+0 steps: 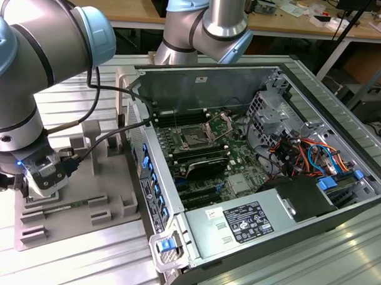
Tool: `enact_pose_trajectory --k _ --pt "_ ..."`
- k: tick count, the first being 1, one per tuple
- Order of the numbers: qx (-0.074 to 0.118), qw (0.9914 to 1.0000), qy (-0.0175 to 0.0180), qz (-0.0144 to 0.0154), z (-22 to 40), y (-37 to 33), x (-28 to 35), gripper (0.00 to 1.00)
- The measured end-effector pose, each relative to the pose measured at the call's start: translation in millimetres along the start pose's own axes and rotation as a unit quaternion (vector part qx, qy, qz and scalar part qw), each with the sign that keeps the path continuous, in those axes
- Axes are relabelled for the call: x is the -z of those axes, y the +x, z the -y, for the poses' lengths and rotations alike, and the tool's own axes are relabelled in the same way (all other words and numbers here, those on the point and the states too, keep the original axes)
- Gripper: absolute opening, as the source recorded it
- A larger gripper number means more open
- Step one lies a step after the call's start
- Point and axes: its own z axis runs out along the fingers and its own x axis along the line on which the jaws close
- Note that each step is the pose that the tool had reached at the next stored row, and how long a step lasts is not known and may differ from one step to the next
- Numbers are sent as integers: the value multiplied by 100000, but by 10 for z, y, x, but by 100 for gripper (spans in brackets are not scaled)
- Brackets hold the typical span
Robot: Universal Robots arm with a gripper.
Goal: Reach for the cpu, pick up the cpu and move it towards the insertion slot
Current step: 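Pick up the cpu and move it towards the insertion slot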
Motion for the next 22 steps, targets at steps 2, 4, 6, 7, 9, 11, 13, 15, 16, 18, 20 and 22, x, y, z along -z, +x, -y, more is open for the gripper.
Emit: enact_pose_trajectory --k 2,4,6,7,9,11,13,15,16,18,20,22 --pt "0 100000 4 -2 0 0 3 56" --pt "-2 100000 2 -1 0 0 7 56" --pt "-1 100000 1 -1 -1 0 12 56" --pt "0 100000 3 -3 -1 0 14 56" --pt "0 100000 2 -2 -1 0 19 56" --pt "-1 100000 3 -1 -1 0 24 56" --pt "-2 100000 1 -2 -1 0 29 56" --pt "-1 100000 1 -2 -1 0 33 56" --pt "2 100000 0 2 -2 0 35 56" --pt "-2 100000 1 0 -2 0 41 56" --pt "-2 100000 1 -1 -2 0 50 56" --pt "-3 100000 -2 3 -2 0 50 56"
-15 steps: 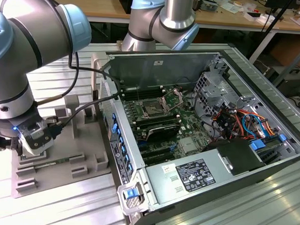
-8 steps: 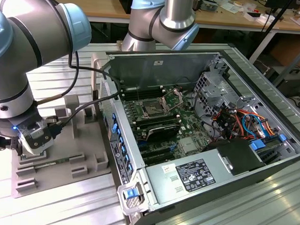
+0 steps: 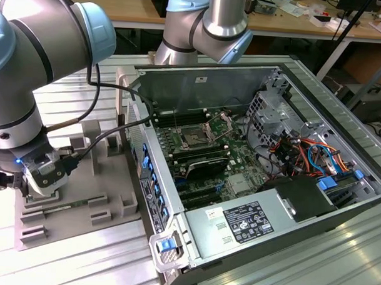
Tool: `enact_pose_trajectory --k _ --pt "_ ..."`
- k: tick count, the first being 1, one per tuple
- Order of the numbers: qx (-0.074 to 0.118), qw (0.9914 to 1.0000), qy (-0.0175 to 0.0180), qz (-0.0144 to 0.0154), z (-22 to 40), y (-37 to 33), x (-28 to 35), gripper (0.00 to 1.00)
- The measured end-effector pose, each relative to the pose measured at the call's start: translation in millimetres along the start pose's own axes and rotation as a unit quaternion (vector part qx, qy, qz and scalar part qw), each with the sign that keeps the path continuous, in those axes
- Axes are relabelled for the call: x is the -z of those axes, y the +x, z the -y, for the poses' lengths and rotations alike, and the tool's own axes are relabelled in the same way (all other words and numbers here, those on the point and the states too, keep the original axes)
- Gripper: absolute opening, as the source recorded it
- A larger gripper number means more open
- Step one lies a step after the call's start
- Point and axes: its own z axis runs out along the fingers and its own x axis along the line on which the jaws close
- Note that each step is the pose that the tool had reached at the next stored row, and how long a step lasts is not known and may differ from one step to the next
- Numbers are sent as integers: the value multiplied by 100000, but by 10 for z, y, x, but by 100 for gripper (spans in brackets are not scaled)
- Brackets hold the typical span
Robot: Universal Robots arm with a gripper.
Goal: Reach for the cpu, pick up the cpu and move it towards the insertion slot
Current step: 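Pick up the cpu and move it towards the insertion slot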
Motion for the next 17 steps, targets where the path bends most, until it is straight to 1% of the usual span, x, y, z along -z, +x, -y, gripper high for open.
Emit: enact_pose_trajectory --k 7,8,9,14,16,17 --pt "1 100000 7 -4 0 0 -4 56" --pt "-1 100000 6 -8 0 0 -4 57" --pt "1 100000 4 -6 0 0 -4 64" --pt "2 100000 3 -5 0 0 -7 64" --pt "18 100000 -36 -3 -1 0 -17 64" --pt "46 100000 -158 0 -3 0 -20 64"
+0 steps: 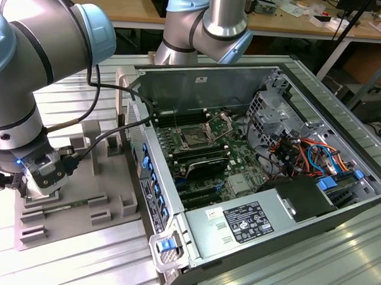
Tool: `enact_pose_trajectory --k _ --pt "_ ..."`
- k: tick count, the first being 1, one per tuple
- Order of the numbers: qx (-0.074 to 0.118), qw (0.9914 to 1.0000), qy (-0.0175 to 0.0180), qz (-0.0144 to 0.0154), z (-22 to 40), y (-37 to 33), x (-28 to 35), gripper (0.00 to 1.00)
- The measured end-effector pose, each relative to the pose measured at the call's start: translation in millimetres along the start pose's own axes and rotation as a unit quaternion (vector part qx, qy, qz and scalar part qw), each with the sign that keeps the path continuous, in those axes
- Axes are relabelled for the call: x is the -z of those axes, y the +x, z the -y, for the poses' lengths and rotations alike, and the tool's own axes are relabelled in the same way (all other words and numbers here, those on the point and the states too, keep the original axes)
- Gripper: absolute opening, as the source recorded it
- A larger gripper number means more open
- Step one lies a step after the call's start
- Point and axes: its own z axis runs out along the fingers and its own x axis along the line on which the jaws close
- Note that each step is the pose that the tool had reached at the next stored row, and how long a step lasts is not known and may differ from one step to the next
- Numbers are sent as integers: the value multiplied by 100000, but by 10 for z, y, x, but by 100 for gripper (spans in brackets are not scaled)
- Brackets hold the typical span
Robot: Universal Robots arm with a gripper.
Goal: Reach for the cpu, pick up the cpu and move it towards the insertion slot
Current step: 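Pick up the cpu and move it towards the insertion slot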
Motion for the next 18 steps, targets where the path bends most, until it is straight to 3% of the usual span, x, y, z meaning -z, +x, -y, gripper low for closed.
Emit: enact_pose_trajectory --k 1,3,4,8,10,12,18 --pt "35 100000 -172 15 -1 0 -2 64" --pt "367 99989 -1424 95 -3 6 -13 64" --pt "419 99987 -1575 105 -2 14 -14 64" --pt "474 99988 -1479 95 2 40 -14 64" --pt "537 99996 -745 39 2 41 -18 64" --pt "559 99998 -291 -18 3 40 -23 64" --pt "559 99998 -283 -23 5 34 -58 64"
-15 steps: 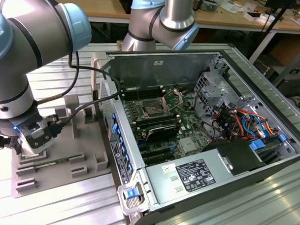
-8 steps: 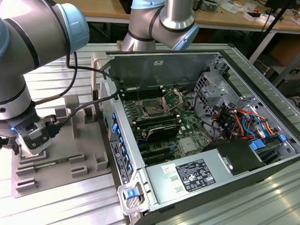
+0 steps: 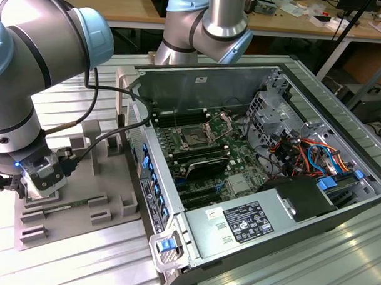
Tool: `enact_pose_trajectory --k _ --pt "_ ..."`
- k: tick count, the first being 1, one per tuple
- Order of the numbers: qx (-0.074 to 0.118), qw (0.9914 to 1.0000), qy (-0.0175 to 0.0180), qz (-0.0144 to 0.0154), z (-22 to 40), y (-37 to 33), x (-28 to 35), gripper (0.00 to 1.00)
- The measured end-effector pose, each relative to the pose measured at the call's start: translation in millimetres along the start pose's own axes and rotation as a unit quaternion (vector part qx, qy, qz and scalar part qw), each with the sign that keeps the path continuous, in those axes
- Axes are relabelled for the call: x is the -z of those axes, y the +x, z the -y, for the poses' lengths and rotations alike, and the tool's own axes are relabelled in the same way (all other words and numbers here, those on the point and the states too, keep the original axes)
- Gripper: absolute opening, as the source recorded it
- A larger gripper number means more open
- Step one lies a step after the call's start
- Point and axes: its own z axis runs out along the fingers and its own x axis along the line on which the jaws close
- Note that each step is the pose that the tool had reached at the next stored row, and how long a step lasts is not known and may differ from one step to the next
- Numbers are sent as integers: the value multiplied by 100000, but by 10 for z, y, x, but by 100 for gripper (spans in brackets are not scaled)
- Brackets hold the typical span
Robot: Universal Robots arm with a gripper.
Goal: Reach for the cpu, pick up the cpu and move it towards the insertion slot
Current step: 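Pick up the cpu and move it towards the insertion slot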
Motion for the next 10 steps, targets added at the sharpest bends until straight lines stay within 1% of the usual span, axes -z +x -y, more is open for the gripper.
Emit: enact_pose_trajectory --k 7,8,9,10 --pt "0 100000 -7 13 0 -1 -4 64" --pt "0 100000 0 10 0 -1 -4 62" --pt "-1 100000 1 8 0 -1 -4 55" --pt "-1 100000 -5 13 0 -1 -5 55"
